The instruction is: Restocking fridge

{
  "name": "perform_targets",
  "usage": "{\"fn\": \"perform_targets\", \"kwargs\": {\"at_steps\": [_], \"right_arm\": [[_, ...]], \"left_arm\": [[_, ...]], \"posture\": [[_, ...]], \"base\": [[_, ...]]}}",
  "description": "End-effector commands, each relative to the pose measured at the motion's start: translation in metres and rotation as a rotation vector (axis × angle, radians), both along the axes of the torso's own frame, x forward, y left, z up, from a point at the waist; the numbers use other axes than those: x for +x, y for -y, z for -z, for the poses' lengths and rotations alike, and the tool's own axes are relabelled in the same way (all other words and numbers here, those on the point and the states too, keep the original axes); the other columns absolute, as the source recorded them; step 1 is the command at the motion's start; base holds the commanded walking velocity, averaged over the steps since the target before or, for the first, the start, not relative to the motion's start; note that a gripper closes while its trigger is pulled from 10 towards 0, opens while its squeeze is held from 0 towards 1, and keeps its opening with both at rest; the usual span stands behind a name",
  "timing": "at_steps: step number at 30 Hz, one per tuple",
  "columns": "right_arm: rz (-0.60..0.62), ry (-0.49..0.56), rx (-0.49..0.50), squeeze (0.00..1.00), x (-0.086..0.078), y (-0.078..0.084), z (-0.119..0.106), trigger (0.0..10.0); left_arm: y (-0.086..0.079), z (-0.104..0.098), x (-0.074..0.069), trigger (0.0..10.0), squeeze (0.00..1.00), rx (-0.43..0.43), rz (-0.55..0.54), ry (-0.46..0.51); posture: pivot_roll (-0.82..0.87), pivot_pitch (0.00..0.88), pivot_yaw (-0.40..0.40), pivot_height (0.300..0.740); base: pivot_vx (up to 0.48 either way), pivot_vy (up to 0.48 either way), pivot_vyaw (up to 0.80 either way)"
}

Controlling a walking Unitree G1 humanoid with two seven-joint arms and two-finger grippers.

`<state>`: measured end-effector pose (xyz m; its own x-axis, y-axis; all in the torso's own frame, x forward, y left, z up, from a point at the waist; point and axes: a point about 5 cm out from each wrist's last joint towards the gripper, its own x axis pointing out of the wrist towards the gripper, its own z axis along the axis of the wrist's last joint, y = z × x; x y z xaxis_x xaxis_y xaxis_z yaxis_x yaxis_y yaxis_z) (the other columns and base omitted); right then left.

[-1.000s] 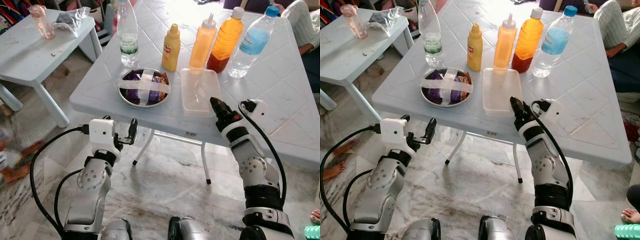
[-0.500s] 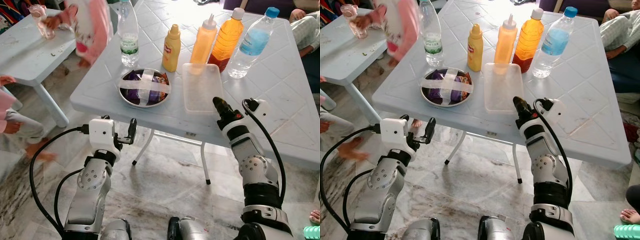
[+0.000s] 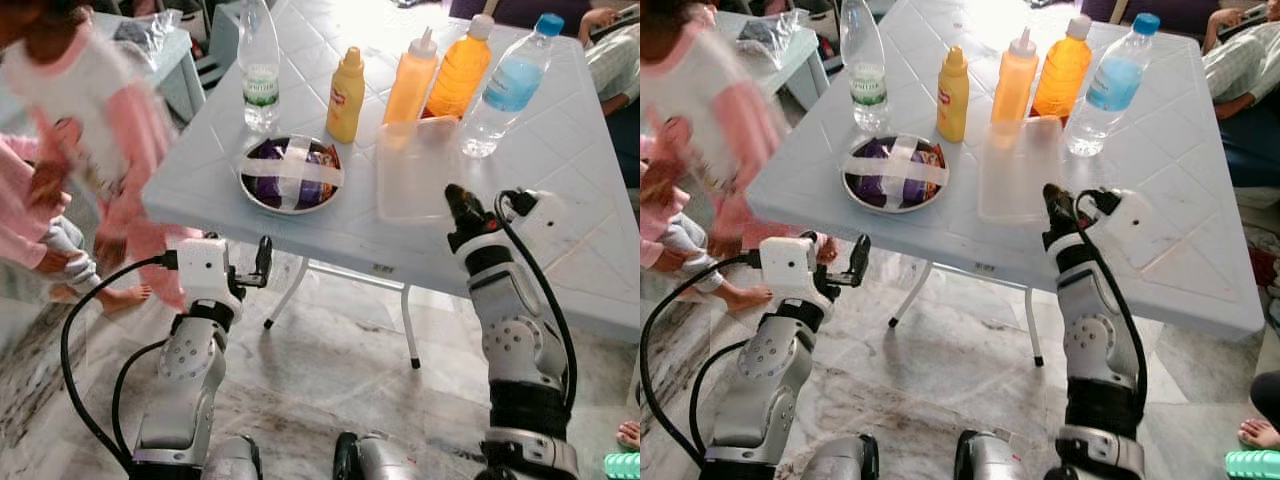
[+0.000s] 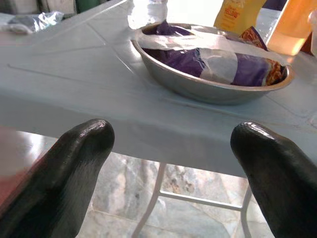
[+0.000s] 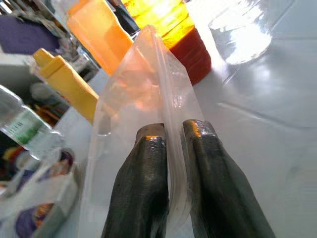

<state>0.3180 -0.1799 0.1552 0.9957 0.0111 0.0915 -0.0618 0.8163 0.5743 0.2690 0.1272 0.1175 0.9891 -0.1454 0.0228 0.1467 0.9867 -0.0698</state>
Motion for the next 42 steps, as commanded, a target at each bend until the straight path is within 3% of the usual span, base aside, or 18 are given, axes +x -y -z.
{"fn": "perform_targets", "kwargs": {"at_steps": [1, 3, 7, 13, 27, 42], "right_arm": [[0.023, -0.031, -0.083, 0.0, -0.005, 0.0, 0.005, 10.0], [0.036, -0.035, -0.16, 0.0, -0.009, -0.002, 0.003, 10.0], [0.048, -0.045, -0.146, 0.0, -0.016, -0.004, 0.0, 10.0], [0.03, -0.067, -0.201, 0.0, -0.025, -0.009, 0.008, 10.0], [-0.012, -0.033, -0.271, 0.0, -0.026, -0.017, 0.0, 10.0], [-0.13, 0.009, -0.342, 0.0, -0.027, -0.038, 0.001, 10.0]], "left_arm": [[0.001, 0.004, -0.001, 10.0, 0.0, 0.016, -0.012, -0.024], [-0.001, 0.007, 0.0, 10.0, 0.0, 0.02, -0.03, -0.043], [-0.003, 0.008, 0.001, 10.0, 0.0, 0.023, -0.04, -0.046], [-0.002, 0.009, 0.001, 10.0, 0.0, 0.029, -0.036, -0.054], [-0.003, 0.009, 0.003, 10.0, 0.0, 0.036, -0.041, -0.054], [-0.002, 0.012, 0.005, 10.0, 0.0, 0.055, -0.038, -0.058]], "posture": [[0.11, 0.172, -0.059, 0.74], [0.11, 0.172, -0.061, 0.74], [0.11, 0.172, -0.062, 0.74], [0.11, 0.171, -0.063, 0.74], [0.11, 0.163, -0.067, 0.74], [0.11, 0.169, -0.074, 0.74]], "base": [[0.0, 0.0, 0.0], [0.0, 0.0, 0.0], [-0.371, 0.0, 0.0], [-0.384, 0.0, 0.0], [-0.368, 0.0, 0.0], [-0.106, 0.0, 0.76]]}}
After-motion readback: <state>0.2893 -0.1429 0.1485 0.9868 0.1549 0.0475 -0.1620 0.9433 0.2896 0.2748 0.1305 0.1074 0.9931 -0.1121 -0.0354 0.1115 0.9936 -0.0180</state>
